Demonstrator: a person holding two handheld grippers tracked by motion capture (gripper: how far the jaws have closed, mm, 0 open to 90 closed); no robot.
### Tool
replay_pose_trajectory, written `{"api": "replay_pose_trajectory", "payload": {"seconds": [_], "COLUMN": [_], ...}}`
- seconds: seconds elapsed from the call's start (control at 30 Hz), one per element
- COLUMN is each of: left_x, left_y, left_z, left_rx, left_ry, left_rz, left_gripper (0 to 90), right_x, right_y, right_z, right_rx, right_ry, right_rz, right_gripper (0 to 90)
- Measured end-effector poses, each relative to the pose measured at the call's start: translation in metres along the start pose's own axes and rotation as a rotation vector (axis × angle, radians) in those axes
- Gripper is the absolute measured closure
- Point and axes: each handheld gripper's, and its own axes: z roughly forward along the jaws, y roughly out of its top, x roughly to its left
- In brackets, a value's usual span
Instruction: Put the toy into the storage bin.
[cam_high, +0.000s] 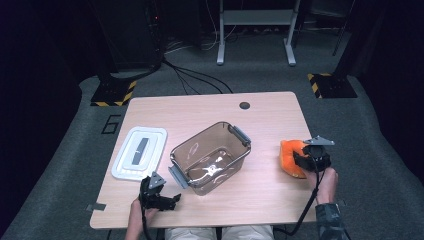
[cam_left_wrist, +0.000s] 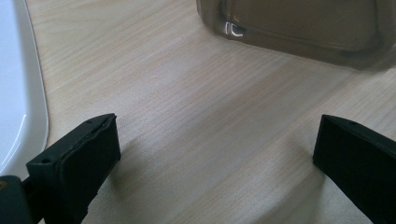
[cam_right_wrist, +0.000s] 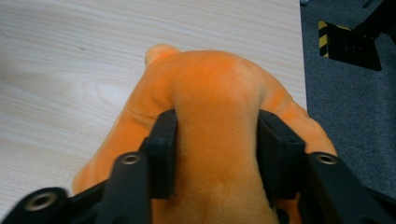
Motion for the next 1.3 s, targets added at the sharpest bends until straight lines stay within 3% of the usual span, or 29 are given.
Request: {"api": "replay_pose_trajectory", "payload": {"seconds": [0.27, 0.37, 0.53, 1.3], "left_x": [0.000, 0.000, 0.000, 0.000], "left_y": [0.000, 0.000, 0.000, 0.000], "left_z": [0.000, 0.000, 0.000, 0.000], "left_rx": [0.001, 0.000, 0.005, 0.003], "left_ry": [-0.001, 0.000, -0.001, -0.001], "left_rz": [0.001, 0.000, 0.003, 0.003], "left_gripper": [0.5, 0.5, 0.5, 0.5], "right_x": [-0.001, -0.002, -0.002, 0.032], "right_y": [-0.001, 0.000, 0.001, 0.036], "right_z": [-0.007, -0.010, -0.018, -0.053], "right_rx": [-0.064, -0.088, -0.132, -0.227], "right_ry": [0.027, 0.027, 0.080, 0.180], "right_rz": [-0.005, -0.006, 0.022, -0.075], "right_gripper": [68.5, 69.1, 68.9, 68.3]}}
